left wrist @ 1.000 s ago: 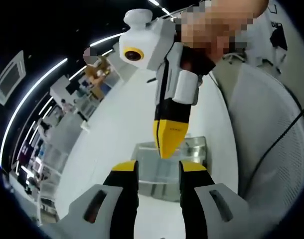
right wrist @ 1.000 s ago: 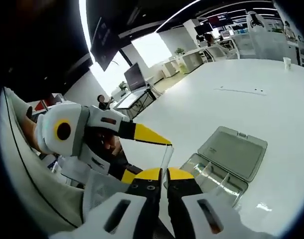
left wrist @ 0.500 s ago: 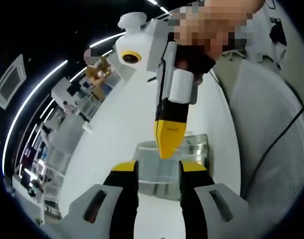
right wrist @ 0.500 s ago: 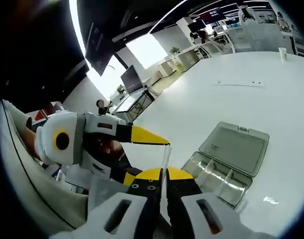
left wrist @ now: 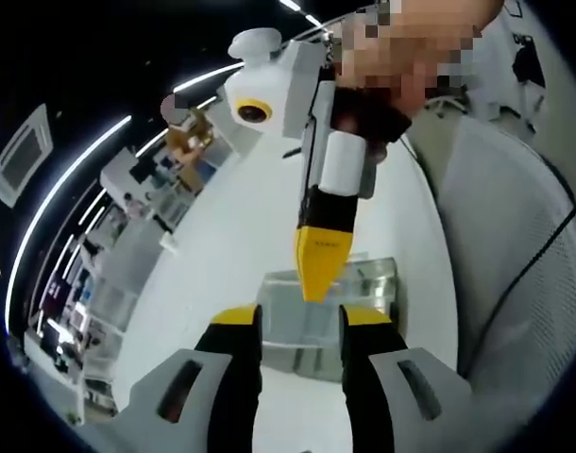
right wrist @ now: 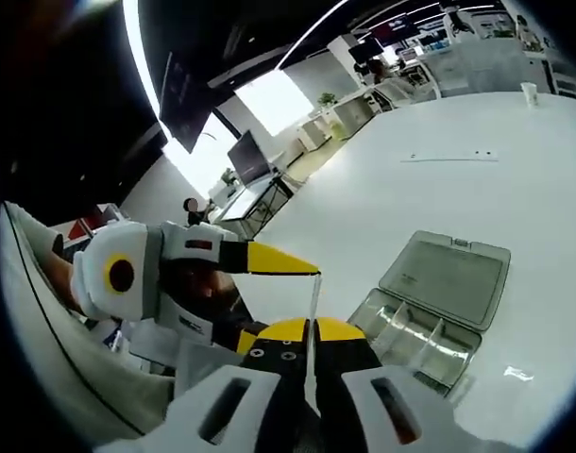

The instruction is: Insert the divider into the dual guide fixture by aligning both edges with the guide slots and pushing it downward to the bottom, including one-sided entry, uneven engagement, binding, and posture correction.

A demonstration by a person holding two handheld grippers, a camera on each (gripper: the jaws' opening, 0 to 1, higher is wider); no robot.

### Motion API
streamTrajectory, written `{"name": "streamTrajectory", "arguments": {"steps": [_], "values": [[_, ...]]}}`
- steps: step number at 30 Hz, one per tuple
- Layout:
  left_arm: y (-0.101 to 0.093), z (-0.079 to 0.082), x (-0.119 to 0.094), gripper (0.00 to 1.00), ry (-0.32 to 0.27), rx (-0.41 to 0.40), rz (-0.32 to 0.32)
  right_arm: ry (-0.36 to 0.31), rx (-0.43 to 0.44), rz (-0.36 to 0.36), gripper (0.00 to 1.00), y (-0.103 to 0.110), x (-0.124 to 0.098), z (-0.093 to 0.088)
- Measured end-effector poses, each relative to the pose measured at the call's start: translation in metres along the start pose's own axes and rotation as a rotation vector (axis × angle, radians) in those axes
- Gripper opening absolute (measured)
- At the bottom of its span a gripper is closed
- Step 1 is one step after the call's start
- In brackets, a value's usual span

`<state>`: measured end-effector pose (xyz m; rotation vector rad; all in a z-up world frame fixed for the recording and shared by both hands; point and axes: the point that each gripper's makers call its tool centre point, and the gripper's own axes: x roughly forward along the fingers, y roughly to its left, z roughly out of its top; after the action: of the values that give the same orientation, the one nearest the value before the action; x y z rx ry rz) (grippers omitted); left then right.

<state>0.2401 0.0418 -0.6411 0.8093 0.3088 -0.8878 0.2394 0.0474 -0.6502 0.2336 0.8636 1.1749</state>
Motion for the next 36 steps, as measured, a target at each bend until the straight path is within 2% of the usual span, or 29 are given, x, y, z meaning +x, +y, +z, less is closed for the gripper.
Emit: {"name": "streamTrajectory", "arguments": {"steps": [6,17,36], "values": [[0.002,0.0,0.001,0.32,0.004,0.013,0.012,-0.012,0.008,0.011,0.0,0.002,-0.001,0.001],[0.003,-0.001,-0.001,0.31,-0.003,-0.009,0.004,-0.01,-0.032,0.005,0.0,0.002,-0.002,0.002],[0.004,-0.001,-0.01,0.31,-0.024,-0.099,-0.078,0.029,-0.169,0.006,0.0,0.002,-0.005,-0.008]]}}
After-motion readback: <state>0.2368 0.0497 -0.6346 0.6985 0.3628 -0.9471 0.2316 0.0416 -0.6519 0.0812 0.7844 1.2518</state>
